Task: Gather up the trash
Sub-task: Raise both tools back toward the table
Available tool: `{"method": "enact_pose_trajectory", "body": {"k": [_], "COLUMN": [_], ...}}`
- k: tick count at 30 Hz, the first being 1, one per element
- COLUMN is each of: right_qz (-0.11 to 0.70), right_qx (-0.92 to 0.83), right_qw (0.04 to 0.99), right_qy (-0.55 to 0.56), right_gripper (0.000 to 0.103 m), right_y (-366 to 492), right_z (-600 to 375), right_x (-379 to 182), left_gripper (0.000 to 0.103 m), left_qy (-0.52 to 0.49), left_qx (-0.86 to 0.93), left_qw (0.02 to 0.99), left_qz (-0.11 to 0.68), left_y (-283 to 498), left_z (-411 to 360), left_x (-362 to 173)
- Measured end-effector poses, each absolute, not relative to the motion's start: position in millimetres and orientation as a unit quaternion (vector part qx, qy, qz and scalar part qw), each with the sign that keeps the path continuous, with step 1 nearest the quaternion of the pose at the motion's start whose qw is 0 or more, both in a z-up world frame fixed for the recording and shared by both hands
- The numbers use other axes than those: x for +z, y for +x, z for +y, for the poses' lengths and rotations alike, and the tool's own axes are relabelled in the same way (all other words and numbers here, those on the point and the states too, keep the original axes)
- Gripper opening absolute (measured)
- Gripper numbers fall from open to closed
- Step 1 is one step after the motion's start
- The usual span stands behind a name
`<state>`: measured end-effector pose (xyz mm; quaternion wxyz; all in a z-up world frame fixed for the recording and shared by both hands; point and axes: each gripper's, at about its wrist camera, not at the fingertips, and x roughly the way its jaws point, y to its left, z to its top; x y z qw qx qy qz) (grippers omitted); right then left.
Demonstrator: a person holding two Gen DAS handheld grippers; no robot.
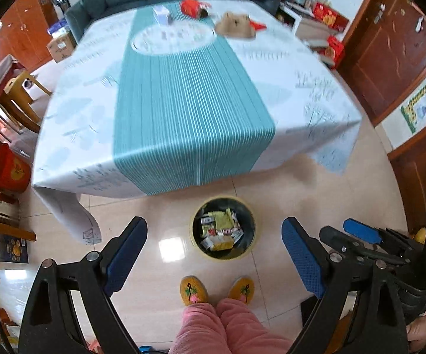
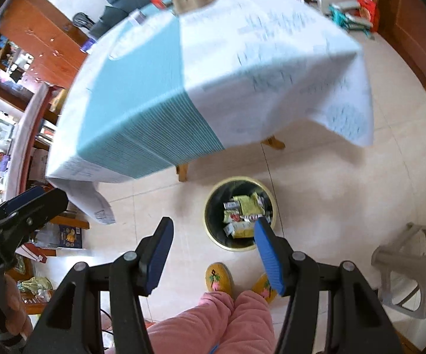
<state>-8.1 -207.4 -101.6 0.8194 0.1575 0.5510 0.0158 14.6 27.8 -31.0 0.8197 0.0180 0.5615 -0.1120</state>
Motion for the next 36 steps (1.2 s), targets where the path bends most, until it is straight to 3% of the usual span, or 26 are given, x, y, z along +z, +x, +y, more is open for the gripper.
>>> {"method": "enact_pose_trajectory", "body": {"k": [12, 24, 36], "right_qz": [0.502, 0.443, 0.410], "right_qx": [0.059, 0.095, 0.092], "right_qw": [0.853, 0.888, 0.907], "right_qy": [0.127, 0.085, 0.040], "right_gripper": [0.057, 0.057, 0.057], "right_y": [-5.1, 33.5, 137.9], "right_z": [-204.2, -207.6, -194.7], "right_x": [-25.8, 37.1, 73.9], "left_gripper": [0.091, 0.091, 0.091], "left_qy": [-0.012, -0.025, -0.019], "left_qx": [-0.076, -0.044, -0.056], "left_qw": [0.866, 0.887, 0.889], "left_qz": [0.494, 0.458, 0.454], "left_y": [15.6, 44.9, 168.0], "left_z": [37.0, 34.1, 55.3], "left_x": [48.9, 94.0, 112.7]}}
